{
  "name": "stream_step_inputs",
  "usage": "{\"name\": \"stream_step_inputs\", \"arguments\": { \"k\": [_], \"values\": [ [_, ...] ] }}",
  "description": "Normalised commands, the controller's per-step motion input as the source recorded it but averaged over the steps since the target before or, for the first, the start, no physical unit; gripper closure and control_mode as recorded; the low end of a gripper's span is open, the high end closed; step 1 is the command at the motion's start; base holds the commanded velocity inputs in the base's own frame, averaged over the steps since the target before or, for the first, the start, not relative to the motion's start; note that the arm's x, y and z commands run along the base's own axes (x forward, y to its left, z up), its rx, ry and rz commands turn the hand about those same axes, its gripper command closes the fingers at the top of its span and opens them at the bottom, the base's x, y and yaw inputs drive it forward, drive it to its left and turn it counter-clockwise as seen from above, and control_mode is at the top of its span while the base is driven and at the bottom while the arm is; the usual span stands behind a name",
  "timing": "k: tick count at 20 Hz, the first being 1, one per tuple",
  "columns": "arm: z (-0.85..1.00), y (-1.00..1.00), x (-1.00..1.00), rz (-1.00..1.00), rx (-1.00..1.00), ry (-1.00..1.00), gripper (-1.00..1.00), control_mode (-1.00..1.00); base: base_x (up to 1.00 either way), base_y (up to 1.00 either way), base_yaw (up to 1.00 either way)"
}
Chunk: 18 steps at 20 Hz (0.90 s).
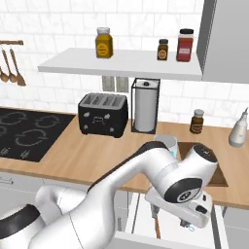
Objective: Place the appropriate cutting tool for cutting the carrot skin on the cutting board.
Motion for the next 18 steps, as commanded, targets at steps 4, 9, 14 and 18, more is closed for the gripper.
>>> {"name": "stream_step_inputs", "arguments": {
  "k": [4,9,14,18],
  "values": [
    [-0.49,-0.09,0.6,0.07,0.0,0.12,-1.0,-1.0,0.0,0.0,0.0],
    [-0.7,0.0,0.51,0.09,0.0,0.06,-1.0,-1.0,0.0,0.0,0.0],
    [-0.8,0.0,0.04,0.05,0.0,0.0,-1.0,-1.0,0.0,0.0,0.0],
    [-0.75,0.0,0.0,0.04,0.0,0.0,-1.0,-1.0,0.0,0.0,0.0]
  ]
}}
